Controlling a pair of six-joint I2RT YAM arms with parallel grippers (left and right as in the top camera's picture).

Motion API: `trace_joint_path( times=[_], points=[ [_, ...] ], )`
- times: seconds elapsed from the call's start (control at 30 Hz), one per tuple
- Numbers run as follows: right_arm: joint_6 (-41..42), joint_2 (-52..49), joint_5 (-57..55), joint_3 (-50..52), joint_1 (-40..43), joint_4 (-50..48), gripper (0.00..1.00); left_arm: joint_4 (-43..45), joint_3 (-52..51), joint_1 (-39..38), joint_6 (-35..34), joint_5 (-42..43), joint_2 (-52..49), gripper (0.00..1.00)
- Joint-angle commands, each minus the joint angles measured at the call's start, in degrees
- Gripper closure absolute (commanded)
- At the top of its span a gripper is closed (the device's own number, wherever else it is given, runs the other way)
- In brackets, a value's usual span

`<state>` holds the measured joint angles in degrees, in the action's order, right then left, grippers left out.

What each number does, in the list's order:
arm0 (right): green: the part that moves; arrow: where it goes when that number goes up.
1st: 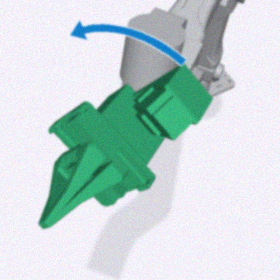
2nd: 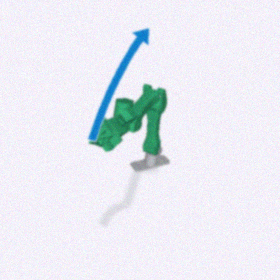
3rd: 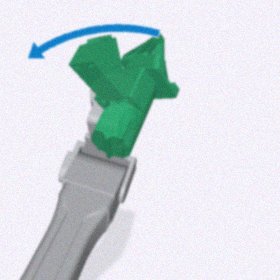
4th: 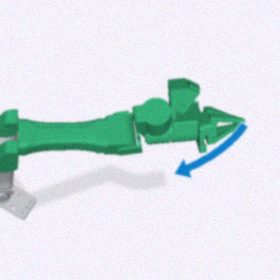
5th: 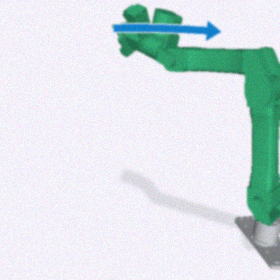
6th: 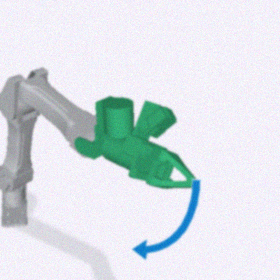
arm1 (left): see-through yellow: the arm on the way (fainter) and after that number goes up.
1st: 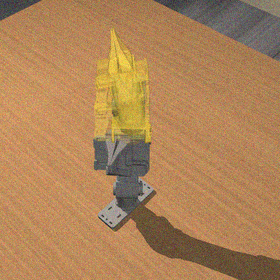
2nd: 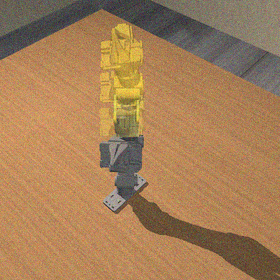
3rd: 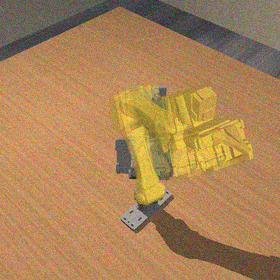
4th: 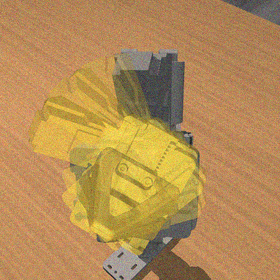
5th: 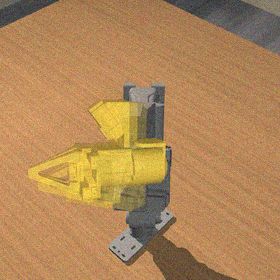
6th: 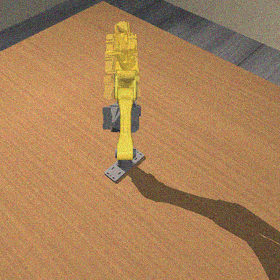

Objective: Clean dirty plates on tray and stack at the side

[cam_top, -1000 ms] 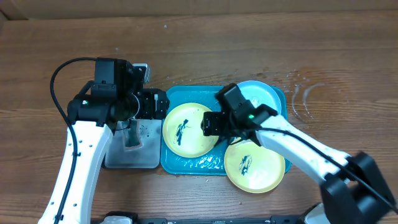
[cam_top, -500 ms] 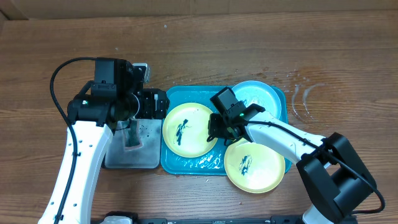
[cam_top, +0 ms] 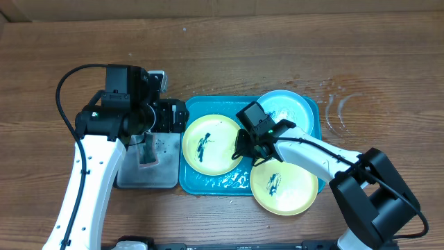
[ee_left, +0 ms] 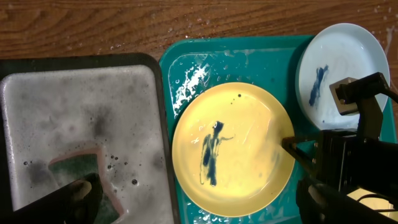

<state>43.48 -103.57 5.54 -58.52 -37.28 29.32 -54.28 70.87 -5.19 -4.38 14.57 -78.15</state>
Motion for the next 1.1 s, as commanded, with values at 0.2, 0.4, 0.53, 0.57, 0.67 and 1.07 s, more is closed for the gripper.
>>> trace_joint_path(
  times=[0.2, 0.4, 0.53, 0.57, 0.67, 1.07],
  points=[
    [0.2, 0.3, -0.8, 0.5, -0.3, 2.2, 0.96, -0.9, 0.9, 0.3, -5.0, -7.7, -1.0, 0.02],
    [0.0, 0.3, -0.8, 0.5, -0.3, 3.8, 0.96, -1.3, -3.7, 0.3, -16.6, -20.2, -4.0, 0.14],
    [0.0, 0.3, -0.8, 0.5, -0.3, 3.9, 0.96, 0.8, -6.9, 0.3, -17.6, -20.6, -7.1, 0.19],
    [0.0, 0.3, -0.8, 0.5, -0.3, 3.8, 0.96, 1.5, -7.7, 0.3, -17.9, -20.8, -8.3, 0.19],
    [0.0, 0.3, -0.8, 0.5, -0.3, 3.8, 0.96, 2.5, -9.4, 0.3, -21.0, -23.7, -11.0, 0.20],
    [0.0, 0.3, -0.8, 0.5, -0.3, 3.6, 0.96, 5.1, -11.5, 1.2, -22.9, -28.4, -14.4, 0.45]
  ],
)
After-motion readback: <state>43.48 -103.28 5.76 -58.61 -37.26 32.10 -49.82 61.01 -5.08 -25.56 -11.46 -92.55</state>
